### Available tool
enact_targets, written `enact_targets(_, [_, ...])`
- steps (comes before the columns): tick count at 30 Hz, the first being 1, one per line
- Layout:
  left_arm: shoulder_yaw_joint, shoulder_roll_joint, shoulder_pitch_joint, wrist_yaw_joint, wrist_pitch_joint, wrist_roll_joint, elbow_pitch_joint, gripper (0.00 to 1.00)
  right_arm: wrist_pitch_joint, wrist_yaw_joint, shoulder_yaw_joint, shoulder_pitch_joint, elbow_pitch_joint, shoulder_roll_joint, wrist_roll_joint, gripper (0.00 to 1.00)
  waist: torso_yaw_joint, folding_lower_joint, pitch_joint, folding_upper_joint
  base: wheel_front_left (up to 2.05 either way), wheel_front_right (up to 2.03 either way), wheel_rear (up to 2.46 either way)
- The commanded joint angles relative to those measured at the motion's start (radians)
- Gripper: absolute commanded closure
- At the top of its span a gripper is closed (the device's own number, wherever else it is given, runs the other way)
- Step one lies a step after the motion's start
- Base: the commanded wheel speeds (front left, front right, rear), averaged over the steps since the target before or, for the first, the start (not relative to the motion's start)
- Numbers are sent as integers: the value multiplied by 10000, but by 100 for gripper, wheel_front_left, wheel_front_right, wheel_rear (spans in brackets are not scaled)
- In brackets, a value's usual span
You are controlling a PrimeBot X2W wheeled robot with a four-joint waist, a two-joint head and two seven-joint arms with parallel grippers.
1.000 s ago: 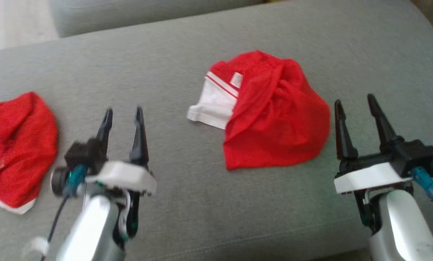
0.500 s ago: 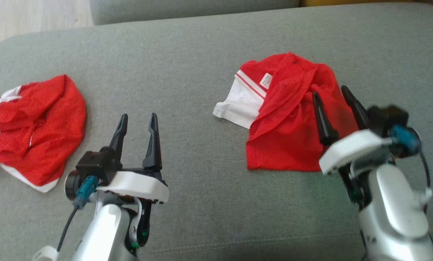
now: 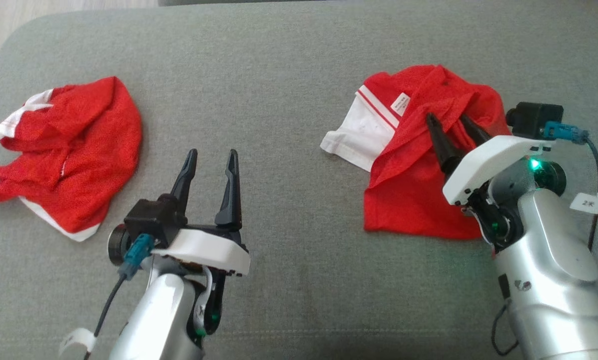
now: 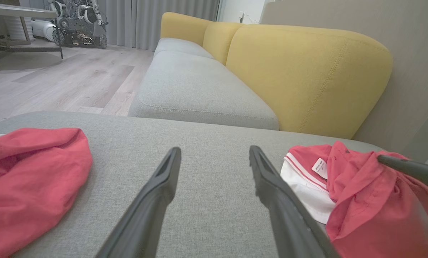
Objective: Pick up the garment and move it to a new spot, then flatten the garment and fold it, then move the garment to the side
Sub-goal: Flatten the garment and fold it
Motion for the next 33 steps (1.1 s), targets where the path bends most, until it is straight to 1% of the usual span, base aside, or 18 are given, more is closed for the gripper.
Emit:
enact_targets(1, [230, 30, -413, 66, -53, -99, -348, 0, 32, -7, 154, -455, -270, 30, 105, 0, 40, 0, 33, 0, 0, 0, 0])
enact_targets(5, [76, 29, -461, 132, -53, -146, -351, 0, 30, -7, 194, -717, 50, -25, 146, 0, 150, 0, 82, 0, 0, 0, 0])
enact_targets(6, [50, 29, -470, 143, -53, -158, -347, 0, 48, -7, 228, -779, 131, -28, 185, 15, 170, 0, 90, 0, 0, 0, 0])
enact_targets(7, [27, 29, -478, 155, -53, -171, -341, 0, 39, -7, 254, -840, 203, -40, 209, 76, 189, 0, 94, 0, 0, 0, 0])
enact_targets(8, [7, 29, -484, 166, -53, -183, -334, 0, -7, -7, 293, -898, 257, -62, 214, 100, 206, 0, 93, 0, 0, 0, 0])
enact_targets(14, [-124, 29, -435, 222, -53, -285, -298, 0, -604, -7, 602, -1062, 485, -226, 164, 100, 307, 0, -62, 0, 0, 0, 0])
enact_targets(16, [-159, 29, -389, 239, -53, -335, -299, 0, -902, -7, 813, -1124, 509, -339, 29, 100, 336, 0, -166, 0, 0, 0, 0])
enact_targets(20, [-189, 28, -304, 280, -53, -433, -332, 0, -1227, -7, 1511, -1569, 437, -287, 116, 100, 369, 0, -331, 0, 0, 0, 0])
enact_targets(24, [-233, 28, -146, 302, -53, -581, -316, 0, -1443, -7, 2601, -2536, 158, -81, 775, 100, 395, 0, -596, 0, 0, 0, 0])
enact_targets(28, [-229, 28, 20, 338, -53, -702, -306, 0, -2076, -7, 3591, -3947, -433, 92, 1790, 100, 408, 0, -838, 0, 0, 0, 0])
enact_targets(30, [-206, 28, 91, 361, -53, -742, -319, 0, -2608, -7, 3789, -4715, -756, 131, 2367, 100, 393, 0, -937, 0, 0, 0, 0])
enact_targets(33, [-109, 28, 206, 385, -53, -762, -349, 0, -3562, -7, 3639, -5730, -1141, 154, 3140, 100, 314, 0, -1055, 0, 0, 0, 0])
